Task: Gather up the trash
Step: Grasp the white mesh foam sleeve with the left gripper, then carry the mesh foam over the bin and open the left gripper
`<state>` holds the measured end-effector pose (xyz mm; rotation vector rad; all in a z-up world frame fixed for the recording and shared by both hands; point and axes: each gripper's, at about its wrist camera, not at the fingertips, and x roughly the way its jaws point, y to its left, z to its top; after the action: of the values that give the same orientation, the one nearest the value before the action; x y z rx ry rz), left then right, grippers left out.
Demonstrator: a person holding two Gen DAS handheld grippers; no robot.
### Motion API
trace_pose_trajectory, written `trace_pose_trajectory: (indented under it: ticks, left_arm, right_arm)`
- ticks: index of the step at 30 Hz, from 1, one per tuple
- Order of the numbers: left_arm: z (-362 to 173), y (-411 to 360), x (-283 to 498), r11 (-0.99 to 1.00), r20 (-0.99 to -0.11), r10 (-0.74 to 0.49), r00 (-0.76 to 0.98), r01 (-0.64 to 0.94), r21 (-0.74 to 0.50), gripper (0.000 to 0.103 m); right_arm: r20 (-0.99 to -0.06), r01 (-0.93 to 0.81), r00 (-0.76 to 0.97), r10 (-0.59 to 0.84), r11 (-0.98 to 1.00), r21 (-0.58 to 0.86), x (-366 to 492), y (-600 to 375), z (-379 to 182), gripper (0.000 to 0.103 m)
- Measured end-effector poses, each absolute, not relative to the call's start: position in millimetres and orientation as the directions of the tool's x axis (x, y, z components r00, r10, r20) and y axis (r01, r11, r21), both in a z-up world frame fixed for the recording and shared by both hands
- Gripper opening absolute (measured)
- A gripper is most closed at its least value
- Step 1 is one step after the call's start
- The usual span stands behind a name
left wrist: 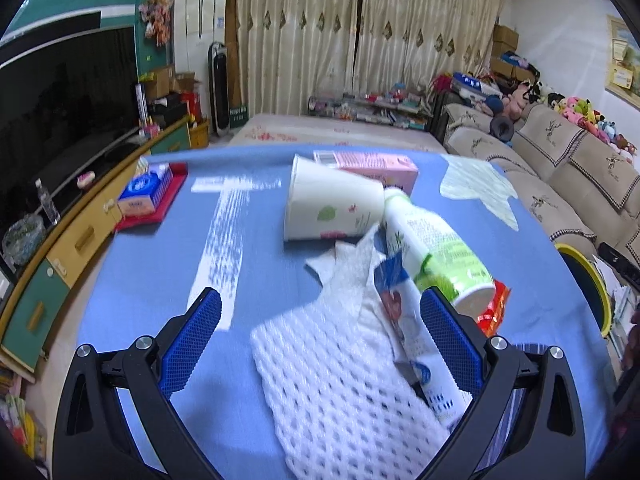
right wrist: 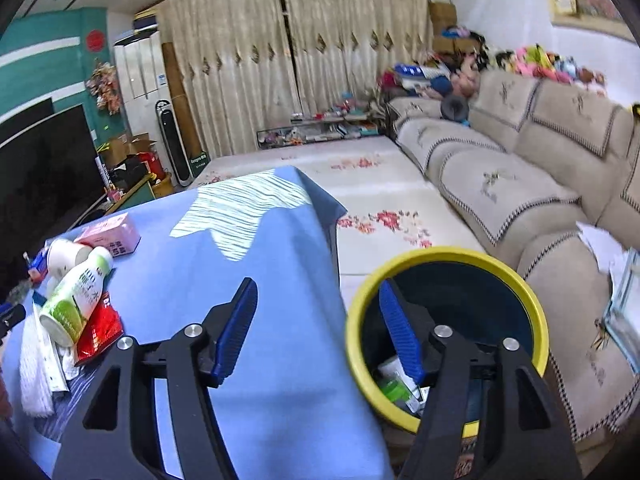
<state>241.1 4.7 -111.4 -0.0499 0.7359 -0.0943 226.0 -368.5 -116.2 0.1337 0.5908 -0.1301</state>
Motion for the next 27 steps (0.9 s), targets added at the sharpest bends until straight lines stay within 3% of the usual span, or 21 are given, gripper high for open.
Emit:
trace_pose_trajectory:
  ticks: [11,13,17,22,25,27]
  left_arm:
    - [-149,5,231,0.999,-0.795,-0.052,0.605,0.033,-0.040,0.098]
    - [-153,5,231,0.998,-0.807,-0.069,0.586,0.039,-0.057,0.092]
    - [-157,2,227,0.995,-0.823,-0.098,0.560,0.051,-0.084,0.077]
    - [-151,1,214,0.991,-0.826,-0.136,0.547,0.064,-0.120,0.044]
    - [-143,-1,201,0.989,-0.819,-0.151,0.553,0.086,-0.124,0.015]
    - [-136,-1,192,0.986,-0.810,-0.165,0.562,0.100,-0.132,0.013]
  right_arm:
    - [-0.581,0.130,0.813,-0.019,0.980,0.151,232,-371,-133,0.063]
    - [-0.581,0.128,0.814,-0.013,0.979,0.156,233,-371,-133,0.063]
    - [-0.582,0.126,0.813,-0.002,0.977,0.173,233,-374,-132,0.063]
    - [-0.578,0.124,0.816,0.009,0.974,0.189,232,-378,-132,0.063]
    - [-0.573,0.119,0.819,0.012,0.974,0.191,231,-380,-132,0.063]
    - [-0.570,0.118,0.821,0.014,0.974,0.194,231,-379,-131,0.063]
